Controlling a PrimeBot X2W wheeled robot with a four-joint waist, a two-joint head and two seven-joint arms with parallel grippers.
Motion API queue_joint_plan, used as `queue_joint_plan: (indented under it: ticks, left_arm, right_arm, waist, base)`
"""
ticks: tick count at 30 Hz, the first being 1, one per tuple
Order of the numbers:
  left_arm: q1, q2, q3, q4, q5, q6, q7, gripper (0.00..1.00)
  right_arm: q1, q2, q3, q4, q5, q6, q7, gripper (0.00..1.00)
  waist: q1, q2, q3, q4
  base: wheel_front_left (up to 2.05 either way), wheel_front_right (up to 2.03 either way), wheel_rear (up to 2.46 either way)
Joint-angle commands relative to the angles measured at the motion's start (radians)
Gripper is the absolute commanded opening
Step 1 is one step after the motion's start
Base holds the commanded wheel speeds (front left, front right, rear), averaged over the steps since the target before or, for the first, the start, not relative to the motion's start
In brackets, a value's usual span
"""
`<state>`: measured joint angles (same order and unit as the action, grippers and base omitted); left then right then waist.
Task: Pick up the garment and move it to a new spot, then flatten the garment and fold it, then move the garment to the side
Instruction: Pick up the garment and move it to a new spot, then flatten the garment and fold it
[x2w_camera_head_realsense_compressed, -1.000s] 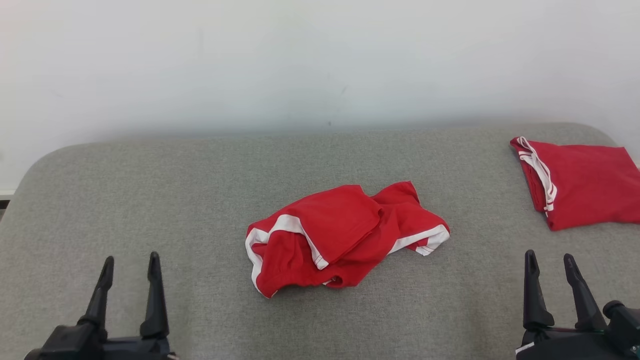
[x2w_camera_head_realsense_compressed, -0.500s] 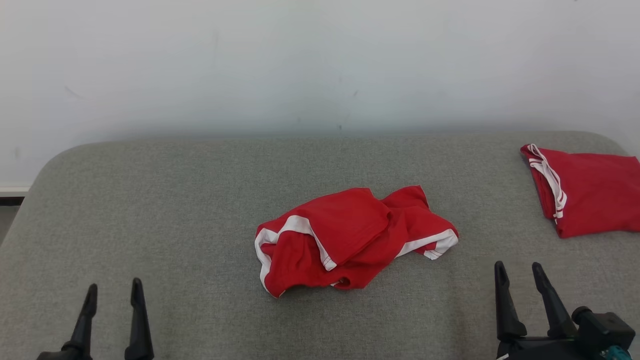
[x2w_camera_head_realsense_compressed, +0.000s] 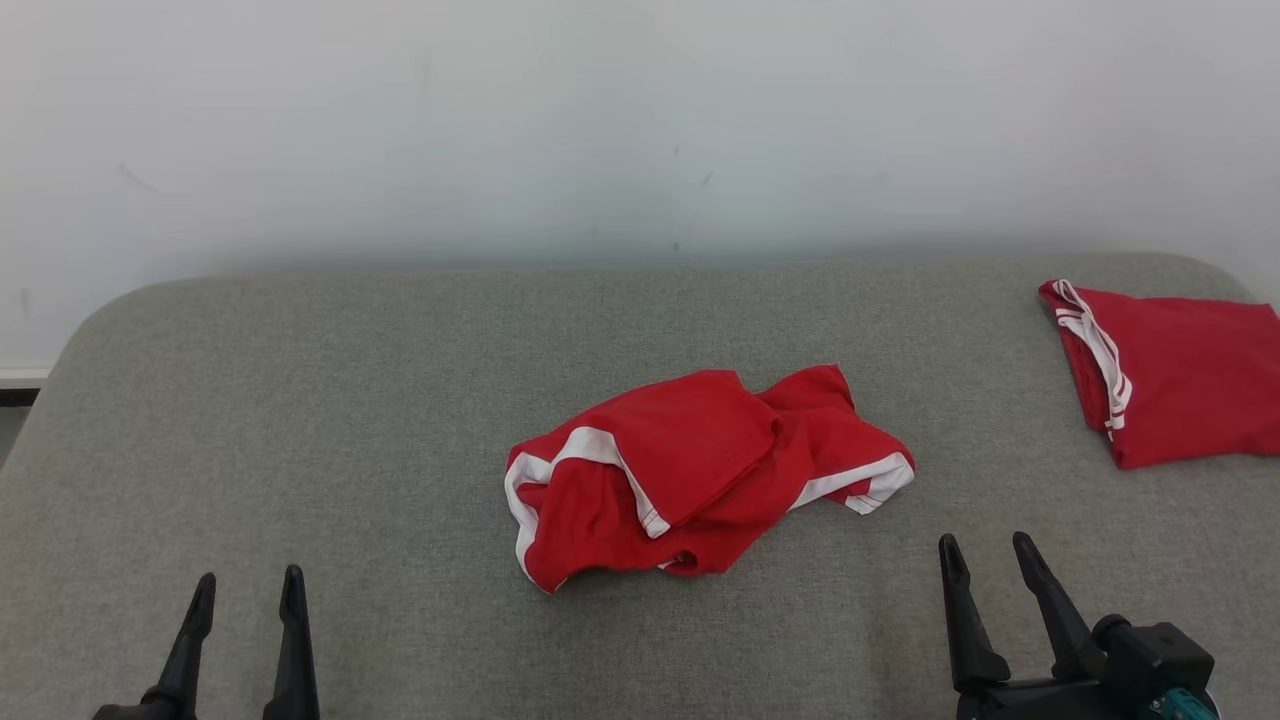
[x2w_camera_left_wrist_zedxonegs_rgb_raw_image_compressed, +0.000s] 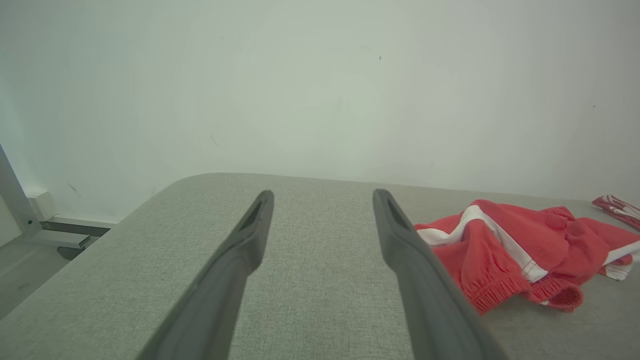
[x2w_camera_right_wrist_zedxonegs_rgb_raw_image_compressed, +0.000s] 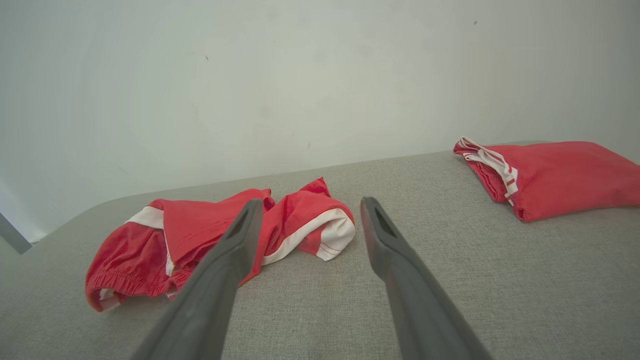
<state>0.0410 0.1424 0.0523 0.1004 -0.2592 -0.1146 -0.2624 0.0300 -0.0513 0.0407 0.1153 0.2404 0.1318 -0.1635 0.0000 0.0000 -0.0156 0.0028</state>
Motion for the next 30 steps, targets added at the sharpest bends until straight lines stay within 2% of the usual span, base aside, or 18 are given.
queue_joint_plan:
  ticks: [1,30]
  left_arm:
    - [-0.006,-0.003,0.004,0.006,0.010,-0.006,-0.003,1.00]
    - [-0.022,-0.005,0.004,0.024,0.029,-0.016,-0.003,1.00]
  right_arm:
    - [-0.007,-0.003,0.003,0.005,0.002,-0.003,-0.006,1.00]
    - [-0.001,-0.003,0.004,0.021,0.012,-0.003,-0.016,1.00]
  waist:
    - [0.0000,0.0000,0.003,0.003]
    - [0.0000,0.0000,0.019,0.001]
  base:
    - [0.00,0.00,0.00]
    - [0.00,0.00,0.00]
